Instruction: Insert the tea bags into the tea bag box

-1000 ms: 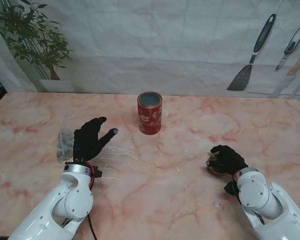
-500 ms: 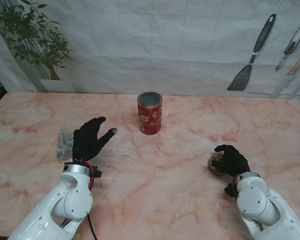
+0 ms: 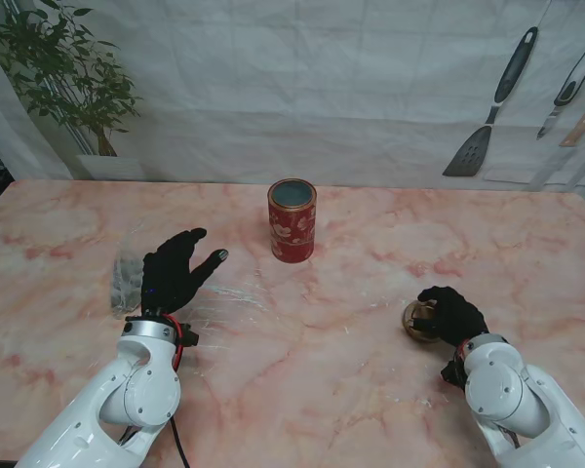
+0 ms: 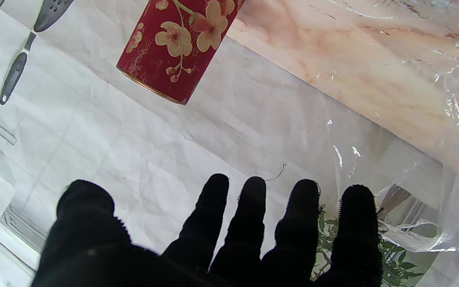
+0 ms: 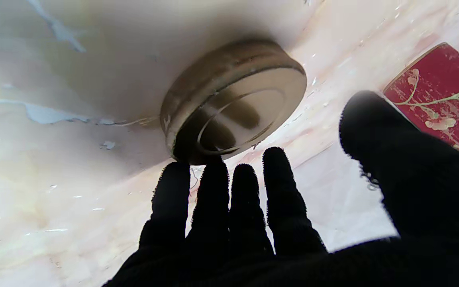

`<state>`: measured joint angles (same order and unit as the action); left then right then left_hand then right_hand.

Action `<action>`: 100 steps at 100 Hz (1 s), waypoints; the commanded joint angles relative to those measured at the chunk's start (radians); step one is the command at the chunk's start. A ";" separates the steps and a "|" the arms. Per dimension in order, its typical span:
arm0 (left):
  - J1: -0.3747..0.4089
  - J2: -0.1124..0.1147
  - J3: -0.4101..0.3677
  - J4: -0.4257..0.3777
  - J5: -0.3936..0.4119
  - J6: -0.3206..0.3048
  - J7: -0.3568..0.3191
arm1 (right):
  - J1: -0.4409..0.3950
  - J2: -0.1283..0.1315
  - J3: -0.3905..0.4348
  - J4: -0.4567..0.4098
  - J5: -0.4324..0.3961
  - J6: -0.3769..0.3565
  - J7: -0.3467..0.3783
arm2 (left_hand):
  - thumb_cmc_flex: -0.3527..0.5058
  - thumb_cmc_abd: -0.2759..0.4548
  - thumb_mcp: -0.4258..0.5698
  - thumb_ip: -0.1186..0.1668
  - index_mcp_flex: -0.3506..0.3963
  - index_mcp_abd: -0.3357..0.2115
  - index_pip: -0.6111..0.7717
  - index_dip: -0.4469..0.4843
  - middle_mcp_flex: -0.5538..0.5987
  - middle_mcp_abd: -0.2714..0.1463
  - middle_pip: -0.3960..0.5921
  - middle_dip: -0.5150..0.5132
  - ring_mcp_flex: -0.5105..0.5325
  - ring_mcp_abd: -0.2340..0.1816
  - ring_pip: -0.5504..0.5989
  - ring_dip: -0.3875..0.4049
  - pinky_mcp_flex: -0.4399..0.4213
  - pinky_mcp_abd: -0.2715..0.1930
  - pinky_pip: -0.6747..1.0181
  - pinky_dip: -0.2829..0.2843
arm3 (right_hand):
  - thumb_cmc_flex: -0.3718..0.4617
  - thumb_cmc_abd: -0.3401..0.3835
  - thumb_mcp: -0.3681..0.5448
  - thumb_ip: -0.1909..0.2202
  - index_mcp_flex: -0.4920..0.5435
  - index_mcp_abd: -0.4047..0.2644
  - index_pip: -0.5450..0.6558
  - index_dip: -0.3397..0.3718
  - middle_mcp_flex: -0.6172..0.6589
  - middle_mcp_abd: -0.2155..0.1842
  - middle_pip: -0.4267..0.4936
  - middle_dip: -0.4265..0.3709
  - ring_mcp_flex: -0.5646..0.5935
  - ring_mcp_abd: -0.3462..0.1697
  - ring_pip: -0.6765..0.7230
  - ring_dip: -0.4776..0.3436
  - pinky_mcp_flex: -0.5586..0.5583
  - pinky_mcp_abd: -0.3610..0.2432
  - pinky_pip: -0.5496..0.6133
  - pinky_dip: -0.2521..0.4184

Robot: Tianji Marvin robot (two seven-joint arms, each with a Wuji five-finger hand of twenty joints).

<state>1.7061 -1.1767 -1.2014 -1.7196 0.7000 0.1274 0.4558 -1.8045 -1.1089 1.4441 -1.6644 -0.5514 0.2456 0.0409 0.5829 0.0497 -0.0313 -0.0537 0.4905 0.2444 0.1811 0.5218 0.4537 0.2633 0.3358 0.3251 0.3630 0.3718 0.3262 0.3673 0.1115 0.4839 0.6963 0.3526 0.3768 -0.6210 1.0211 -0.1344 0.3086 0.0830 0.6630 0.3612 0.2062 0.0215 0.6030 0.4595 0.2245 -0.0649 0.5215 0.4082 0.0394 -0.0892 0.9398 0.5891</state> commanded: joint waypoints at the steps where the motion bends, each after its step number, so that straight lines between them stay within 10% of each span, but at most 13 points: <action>1: 0.003 -0.004 0.000 -0.009 -0.006 -0.004 -0.018 | -0.002 0.006 -0.013 0.019 -0.004 0.005 0.028 | 0.018 -0.002 0.005 0.037 0.014 -0.001 0.002 0.006 -0.001 -0.025 0.000 0.014 0.013 -0.027 0.007 0.006 0.000 -0.021 0.028 0.023 | -0.023 -0.039 0.000 -0.015 -0.007 -0.012 -0.014 -0.010 -0.035 -0.004 -0.026 -0.021 -0.002 0.037 0.008 -0.005 0.011 0.028 0.024 -0.027; 79: 0.005 -0.010 -0.003 -0.007 -0.045 -0.030 -0.016 | 0.062 0.048 -0.108 0.066 -0.174 0.076 0.166 | 0.021 -0.003 0.005 0.036 0.022 0.000 0.006 0.010 0.007 -0.023 0.006 0.017 0.024 -0.025 0.014 0.011 0.004 -0.024 0.034 0.026 | 0.023 -0.078 0.046 -0.021 -0.056 -0.052 -0.074 -0.010 -0.026 -0.057 -0.083 -0.002 0.009 0.004 0.143 0.052 0.037 0.014 0.066 -0.036; 100: 0.006 -0.009 -0.004 -0.010 -0.042 -0.029 -0.019 | 0.070 0.036 -0.121 0.089 -0.176 0.089 0.099 | 0.022 -0.001 0.004 0.036 0.021 0.002 0.005 0.010 0.005 -0.023 0.005 0.017 0.024 -0.024 0.015 0.011 0.005 -0.026 0.035 0.027 | 0.045 0.087 0.032 -0.010 -0.014 -0.070 0.000 -0.008 -0.028 -0.073 0.061 0.019 0.049 -0.001 0.161 0.050 0.056 0.018 0.103 -0.044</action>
<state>1.7092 -1.1826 -1.2049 -1.7203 0.6574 0.0995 0.4502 -1.7168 -1.0631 1.3335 -1.6122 -0.7224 0.3244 0.1092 0.5832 0.0497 -0.0313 -0.0537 0.5012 0.2448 0.1850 0.5233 0.4554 0.2633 0.3358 0.3260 0.3768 0.3711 0.3280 0.3682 0.1139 0.4799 0.7077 0.3622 0.4028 -0.6008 1.0627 -0.1344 0.2612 -0.0127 0.6099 0.3458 0.1958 -0.0340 0.6248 0.4760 0.2055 -0.1534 0.6838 0.4727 0.0859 -0.0638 1.0156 0.5686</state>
